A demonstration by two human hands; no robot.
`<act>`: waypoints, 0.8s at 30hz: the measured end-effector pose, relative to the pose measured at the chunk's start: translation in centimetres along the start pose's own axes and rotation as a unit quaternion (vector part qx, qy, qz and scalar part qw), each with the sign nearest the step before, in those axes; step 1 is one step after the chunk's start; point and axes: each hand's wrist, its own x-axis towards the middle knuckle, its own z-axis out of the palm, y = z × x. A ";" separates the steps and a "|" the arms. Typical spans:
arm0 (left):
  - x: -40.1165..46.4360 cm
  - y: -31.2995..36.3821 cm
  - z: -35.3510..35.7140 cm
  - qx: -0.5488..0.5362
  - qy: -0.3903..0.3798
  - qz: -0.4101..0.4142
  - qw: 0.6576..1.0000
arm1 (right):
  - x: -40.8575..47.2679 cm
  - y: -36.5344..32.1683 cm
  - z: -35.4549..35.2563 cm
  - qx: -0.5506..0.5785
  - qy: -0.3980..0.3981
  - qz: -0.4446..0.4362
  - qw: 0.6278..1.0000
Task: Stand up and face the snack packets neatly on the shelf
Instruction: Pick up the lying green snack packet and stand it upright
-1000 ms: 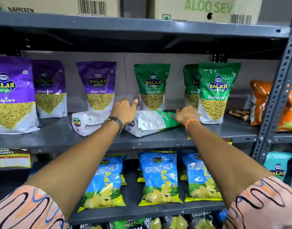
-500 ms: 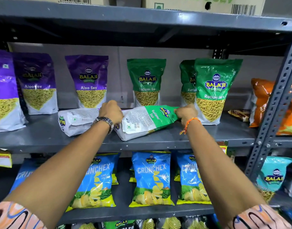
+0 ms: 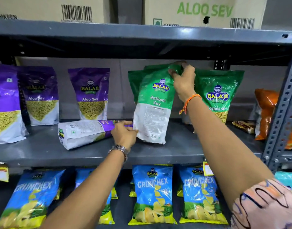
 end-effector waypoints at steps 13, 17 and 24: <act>-0.8 0.7 1.5 0.101 -0.057 0.066 0.991 | -2.3 4.0 -2.4 0.160 -0.169 0.052 0.971; -1.7 1.5 2.4 -0.004 -0.089 0.023 0.996 | -7.2 7.0 -3.3 0.158 -0.258 0.197 0.933; -1.9 3.1 3.4 -0.129 -0.133 -0.037 0.982 | -13.1 8.5 -3.4 0.193 -0.284 0.233 0.910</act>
